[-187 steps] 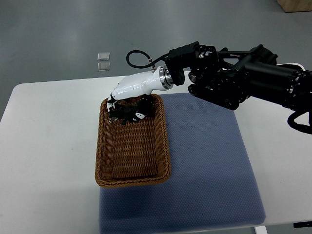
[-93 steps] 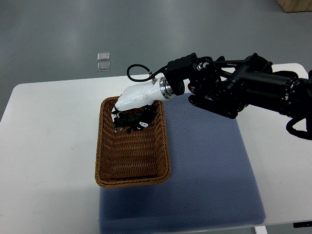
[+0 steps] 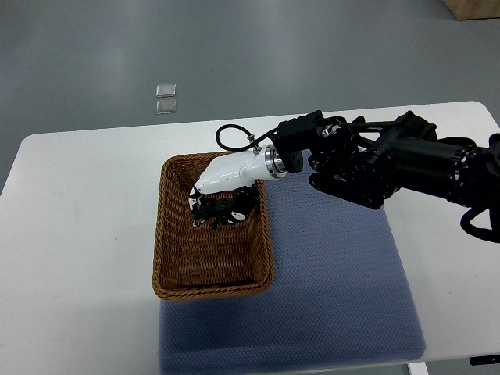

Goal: Place crocodile in brown basket with right hand

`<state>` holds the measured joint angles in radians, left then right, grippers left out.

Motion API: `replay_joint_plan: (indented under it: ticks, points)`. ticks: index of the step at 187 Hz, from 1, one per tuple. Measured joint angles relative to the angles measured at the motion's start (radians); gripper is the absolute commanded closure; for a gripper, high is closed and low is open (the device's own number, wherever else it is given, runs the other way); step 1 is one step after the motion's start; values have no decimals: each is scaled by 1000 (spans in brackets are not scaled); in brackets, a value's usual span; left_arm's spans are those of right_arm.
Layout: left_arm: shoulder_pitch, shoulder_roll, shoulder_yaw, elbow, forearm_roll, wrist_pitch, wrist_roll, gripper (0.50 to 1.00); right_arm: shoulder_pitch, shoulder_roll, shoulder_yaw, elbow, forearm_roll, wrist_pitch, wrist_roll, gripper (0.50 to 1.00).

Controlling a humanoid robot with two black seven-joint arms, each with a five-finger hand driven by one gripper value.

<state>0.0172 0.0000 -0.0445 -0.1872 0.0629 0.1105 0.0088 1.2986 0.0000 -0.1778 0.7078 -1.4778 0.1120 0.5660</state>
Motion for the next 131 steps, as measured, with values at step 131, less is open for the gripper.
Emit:
replay_joint_plan:
  ticks: [131]
  points:
    - [0, 0, 0, 0, 0, 0, 0, 500, 2, 0, 119, -4, 400, 91, -85, 605]
